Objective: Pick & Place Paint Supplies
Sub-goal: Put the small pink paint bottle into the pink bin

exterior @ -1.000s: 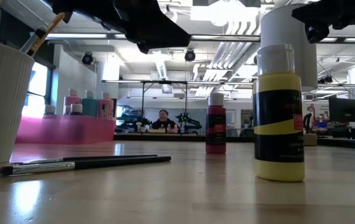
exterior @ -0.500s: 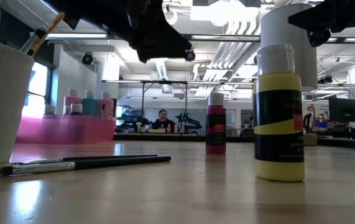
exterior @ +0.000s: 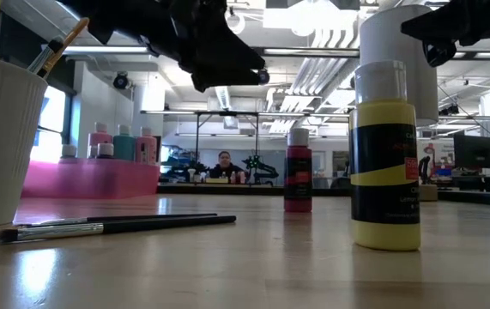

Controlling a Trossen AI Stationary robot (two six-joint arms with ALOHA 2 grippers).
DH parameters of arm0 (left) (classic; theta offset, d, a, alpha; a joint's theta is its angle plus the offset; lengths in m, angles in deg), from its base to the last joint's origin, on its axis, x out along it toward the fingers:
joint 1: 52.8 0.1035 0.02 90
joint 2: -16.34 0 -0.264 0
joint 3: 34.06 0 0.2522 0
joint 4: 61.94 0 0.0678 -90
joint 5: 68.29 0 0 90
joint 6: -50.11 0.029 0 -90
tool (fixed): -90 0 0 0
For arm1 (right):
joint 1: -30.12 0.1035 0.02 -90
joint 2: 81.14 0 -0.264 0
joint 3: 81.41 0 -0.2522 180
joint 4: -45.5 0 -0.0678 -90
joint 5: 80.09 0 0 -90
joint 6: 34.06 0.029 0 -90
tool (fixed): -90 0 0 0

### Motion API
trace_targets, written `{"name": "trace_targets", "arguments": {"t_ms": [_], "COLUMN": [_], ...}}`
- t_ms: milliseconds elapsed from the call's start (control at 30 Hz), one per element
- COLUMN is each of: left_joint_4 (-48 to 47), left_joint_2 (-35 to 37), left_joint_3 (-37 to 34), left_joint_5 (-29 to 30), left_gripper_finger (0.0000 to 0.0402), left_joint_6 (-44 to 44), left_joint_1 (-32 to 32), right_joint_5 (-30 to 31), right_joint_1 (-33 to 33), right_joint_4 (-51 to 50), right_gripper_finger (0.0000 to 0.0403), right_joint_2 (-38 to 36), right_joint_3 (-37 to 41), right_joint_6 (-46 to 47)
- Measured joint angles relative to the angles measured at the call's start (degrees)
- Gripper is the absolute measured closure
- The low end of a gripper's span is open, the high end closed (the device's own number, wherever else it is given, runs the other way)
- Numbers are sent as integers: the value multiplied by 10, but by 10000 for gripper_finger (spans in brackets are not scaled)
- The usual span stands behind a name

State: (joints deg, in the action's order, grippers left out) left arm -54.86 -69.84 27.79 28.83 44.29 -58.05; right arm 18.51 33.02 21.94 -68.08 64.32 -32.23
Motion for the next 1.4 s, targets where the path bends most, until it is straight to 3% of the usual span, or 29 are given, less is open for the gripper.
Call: {"name": "trace_targets", "arguments": {"t_ms": [167,433,967,1167,1400], "left_joint_4": [59,98,77,88,118], "left_joint_2": [-15,-82,-108,-123,-162], "left_joint_3": [1,19,34,34,34], "left_joint_5": [3,-66,-63,-16,-17], "left_gripper_finger": [187,187,187,187,187], "left_joint_6": [35,-4,-7,-37,-50], "left_joint_1": [0,28,34,34,34], "right_joint_5": [3,2,2,2,2], "right_joint_1": [0,0,0,0,0], "right_joint_4": [0,1,-6,-6,-6], "right_gripper_finger": [401,401,401,401,401], "right_joint_2": [0,0,0,0,0], "right_joint_3": [0,0,0,0,0], "right_joint_6": [-3,-4,1,1,1]}}
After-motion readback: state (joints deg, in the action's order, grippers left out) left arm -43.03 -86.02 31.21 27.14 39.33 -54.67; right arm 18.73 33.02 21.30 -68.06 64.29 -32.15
